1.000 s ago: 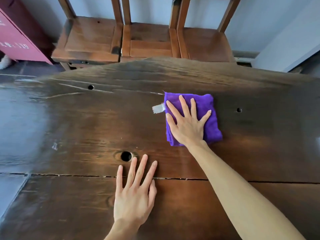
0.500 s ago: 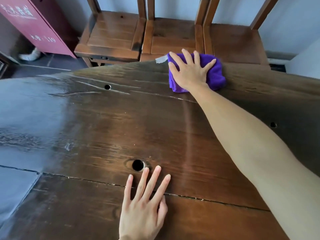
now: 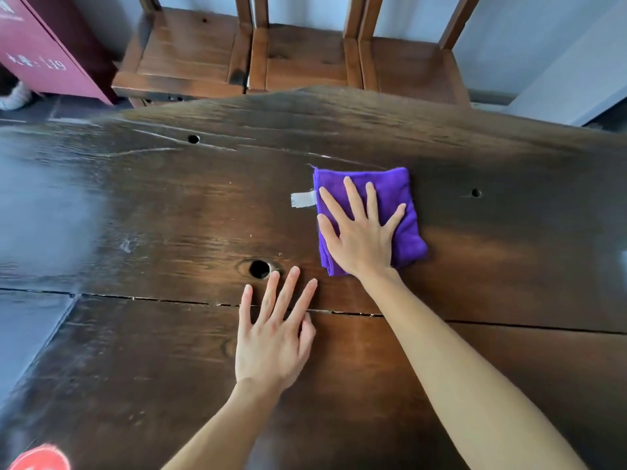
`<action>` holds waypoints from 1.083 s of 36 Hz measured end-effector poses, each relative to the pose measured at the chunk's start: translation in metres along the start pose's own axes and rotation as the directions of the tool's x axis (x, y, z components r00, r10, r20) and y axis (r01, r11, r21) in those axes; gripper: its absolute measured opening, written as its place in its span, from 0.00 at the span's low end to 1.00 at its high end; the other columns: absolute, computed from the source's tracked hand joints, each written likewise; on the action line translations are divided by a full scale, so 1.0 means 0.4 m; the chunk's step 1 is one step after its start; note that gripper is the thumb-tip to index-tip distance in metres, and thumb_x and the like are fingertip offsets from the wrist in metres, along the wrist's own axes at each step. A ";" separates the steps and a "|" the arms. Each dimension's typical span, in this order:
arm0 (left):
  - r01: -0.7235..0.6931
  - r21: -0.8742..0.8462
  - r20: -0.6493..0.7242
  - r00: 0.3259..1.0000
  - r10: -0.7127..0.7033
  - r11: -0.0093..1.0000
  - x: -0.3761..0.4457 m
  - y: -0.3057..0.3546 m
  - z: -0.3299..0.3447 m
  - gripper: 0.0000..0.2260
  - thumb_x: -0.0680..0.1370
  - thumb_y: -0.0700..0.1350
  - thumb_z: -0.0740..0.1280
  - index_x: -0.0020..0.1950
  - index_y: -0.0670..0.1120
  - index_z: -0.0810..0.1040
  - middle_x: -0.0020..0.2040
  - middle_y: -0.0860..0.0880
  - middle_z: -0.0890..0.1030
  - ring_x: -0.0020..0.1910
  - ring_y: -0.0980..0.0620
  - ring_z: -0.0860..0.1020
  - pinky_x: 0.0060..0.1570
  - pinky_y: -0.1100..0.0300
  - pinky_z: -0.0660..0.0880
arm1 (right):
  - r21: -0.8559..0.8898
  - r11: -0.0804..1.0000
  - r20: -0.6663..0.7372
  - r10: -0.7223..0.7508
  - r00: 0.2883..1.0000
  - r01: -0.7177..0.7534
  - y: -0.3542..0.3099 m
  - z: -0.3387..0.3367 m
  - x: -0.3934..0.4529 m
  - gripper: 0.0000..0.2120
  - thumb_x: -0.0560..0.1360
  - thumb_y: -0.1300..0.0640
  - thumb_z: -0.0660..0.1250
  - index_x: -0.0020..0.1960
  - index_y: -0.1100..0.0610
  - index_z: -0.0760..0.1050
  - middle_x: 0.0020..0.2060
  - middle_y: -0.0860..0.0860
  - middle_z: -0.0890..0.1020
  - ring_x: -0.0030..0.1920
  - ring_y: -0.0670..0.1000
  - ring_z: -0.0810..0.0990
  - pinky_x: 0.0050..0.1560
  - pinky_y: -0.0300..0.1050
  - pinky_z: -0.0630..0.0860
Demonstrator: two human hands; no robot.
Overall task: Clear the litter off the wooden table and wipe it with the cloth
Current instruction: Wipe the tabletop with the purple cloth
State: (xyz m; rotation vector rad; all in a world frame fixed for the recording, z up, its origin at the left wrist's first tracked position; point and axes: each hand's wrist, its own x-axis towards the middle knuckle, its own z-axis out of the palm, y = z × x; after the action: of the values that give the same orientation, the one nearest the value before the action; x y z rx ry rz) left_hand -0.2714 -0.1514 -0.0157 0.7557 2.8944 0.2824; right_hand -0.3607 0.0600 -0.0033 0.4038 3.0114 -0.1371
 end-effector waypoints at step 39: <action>0.656 -0.644 0.462 0.744 -0.482 0.394 -0.208 0.179 -0.167 0.10 0.83 0.44 0.65 0.61 0.42 0.80 0.52 0.50 0.82 0.56 0.48 0.80 0.55 0.59 0.72 | 0.620 0.426 0.305 0.642 0.703 -0.658 0.142 -0.187 -0.685 0.13 0.82 0.51 0.65 0.63 0.56 0.79 0.55 0.49 0.83 0.53 0.47 0.79 0.46 0.33 0.69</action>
State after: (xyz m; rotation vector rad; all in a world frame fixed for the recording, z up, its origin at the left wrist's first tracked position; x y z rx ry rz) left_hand -0.1777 -0.1411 0.0717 -0.3778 2.2247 1.1779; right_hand -0.0891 0.0515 0.0970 1.5835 2.3768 -1.2041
